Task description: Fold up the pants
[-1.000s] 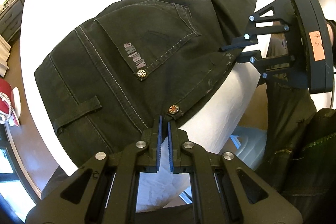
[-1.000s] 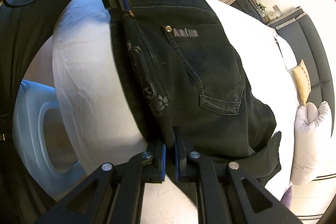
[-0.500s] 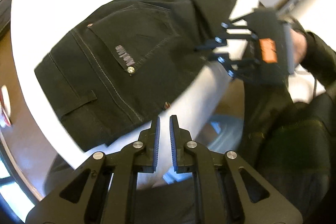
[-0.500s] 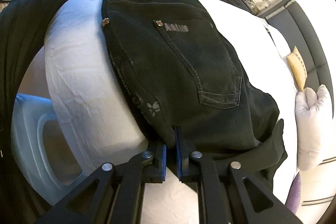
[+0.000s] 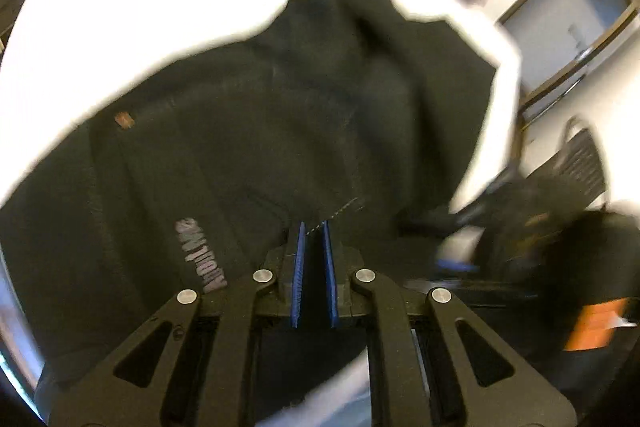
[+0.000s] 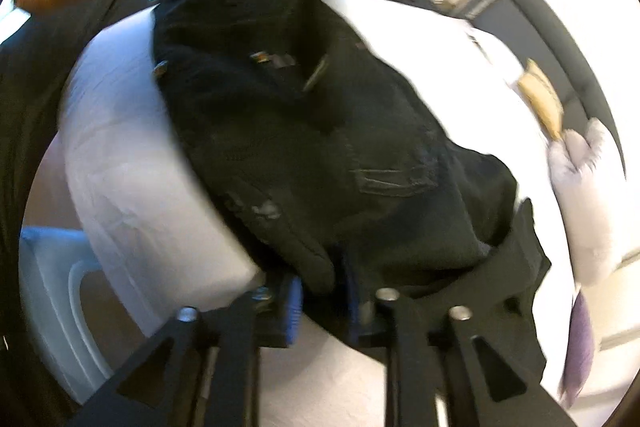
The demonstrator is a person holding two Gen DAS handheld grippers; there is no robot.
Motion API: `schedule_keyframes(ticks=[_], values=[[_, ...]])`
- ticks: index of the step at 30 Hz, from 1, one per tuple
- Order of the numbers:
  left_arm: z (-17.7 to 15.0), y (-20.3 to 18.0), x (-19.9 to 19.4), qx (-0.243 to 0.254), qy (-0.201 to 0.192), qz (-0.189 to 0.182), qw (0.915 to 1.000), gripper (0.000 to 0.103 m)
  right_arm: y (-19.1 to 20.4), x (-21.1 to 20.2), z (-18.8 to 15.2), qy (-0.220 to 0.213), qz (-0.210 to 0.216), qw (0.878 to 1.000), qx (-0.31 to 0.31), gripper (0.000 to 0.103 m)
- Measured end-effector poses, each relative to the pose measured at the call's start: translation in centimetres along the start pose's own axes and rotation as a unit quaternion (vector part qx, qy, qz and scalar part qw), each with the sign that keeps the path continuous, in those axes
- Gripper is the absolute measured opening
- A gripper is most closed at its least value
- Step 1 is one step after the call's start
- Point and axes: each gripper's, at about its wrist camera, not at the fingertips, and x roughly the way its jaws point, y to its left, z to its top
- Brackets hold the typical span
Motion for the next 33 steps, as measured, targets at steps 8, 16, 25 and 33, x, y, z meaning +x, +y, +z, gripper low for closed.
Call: schedule_keyframes(ticks=[8,16,25,33], values=[[-0.8,1.6,0.3,-0.063,-0.020,-0.044,0.9968,0.009,-4.8,-2.6,-2.5,-0.012,0.066,0.986,0.151,0.077],[-0.8,1.2,0.8,-0.075,-0.034,-0.035,0.9960,0.009,-12.3,-5.7,-0.1,-0.072,0.149,0.938,0.305,0.068],[-2.4,1.6,0.0,-0.075,-0.044,-0.028,0.9958,0.009,-7.8,2.6,-1.6,0.039,0.177,0.928,0.326,0.070],[-0.8,0.1,-2.4,-0.081,-0.065,-0.016,0.9945,0.009,-14.8,-2.1,-3.2,-0.046,0.182,0.881,0.433,0.071]])
